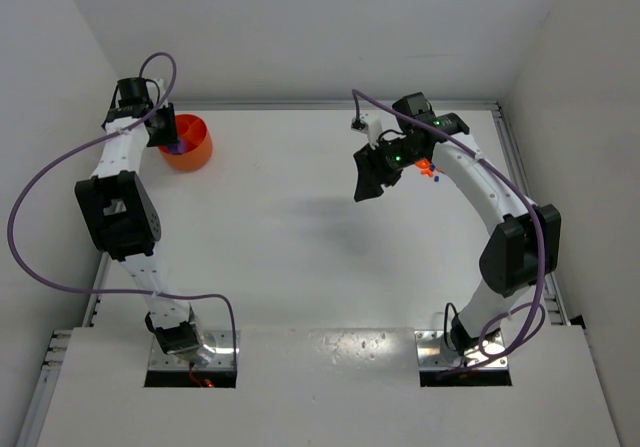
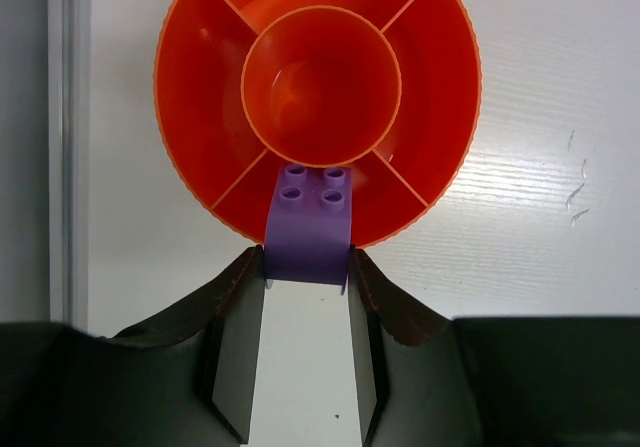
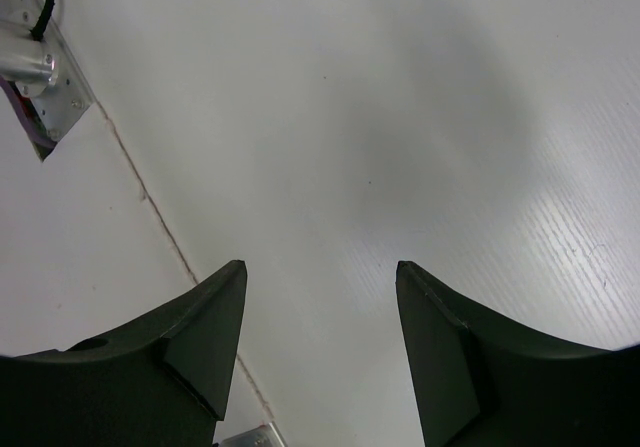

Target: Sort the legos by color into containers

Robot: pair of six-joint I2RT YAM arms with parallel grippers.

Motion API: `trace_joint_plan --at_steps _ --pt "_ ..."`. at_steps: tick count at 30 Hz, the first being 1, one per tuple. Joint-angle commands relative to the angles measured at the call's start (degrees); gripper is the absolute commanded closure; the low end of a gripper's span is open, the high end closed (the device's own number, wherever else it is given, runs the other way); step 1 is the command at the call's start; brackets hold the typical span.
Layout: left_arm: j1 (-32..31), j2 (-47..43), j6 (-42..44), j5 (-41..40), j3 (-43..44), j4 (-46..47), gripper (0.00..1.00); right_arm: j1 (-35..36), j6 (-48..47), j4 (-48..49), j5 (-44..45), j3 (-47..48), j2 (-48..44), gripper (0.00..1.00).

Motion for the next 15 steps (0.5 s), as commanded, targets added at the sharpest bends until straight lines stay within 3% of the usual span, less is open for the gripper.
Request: trace_joint_plan --at_steps 1,5,15 --pt "0.7 1.0 -0.4 0.2 2.0 1.4 0.69 -0.3 0.5 1.1 -0.7 1.4 -0.1 0.38" --pt "0.7 1.0 0.1 0.7 2.0 1.4 0.77 -0.3 0.5 1.1 -0.7 1.4 -0.1 0.38" --pt "0.7 -8.2 2.8 3.0 0.9 0.1 0.81 -0.3 0.5 1.1 -1.2 0.3 -0.6 0.38"
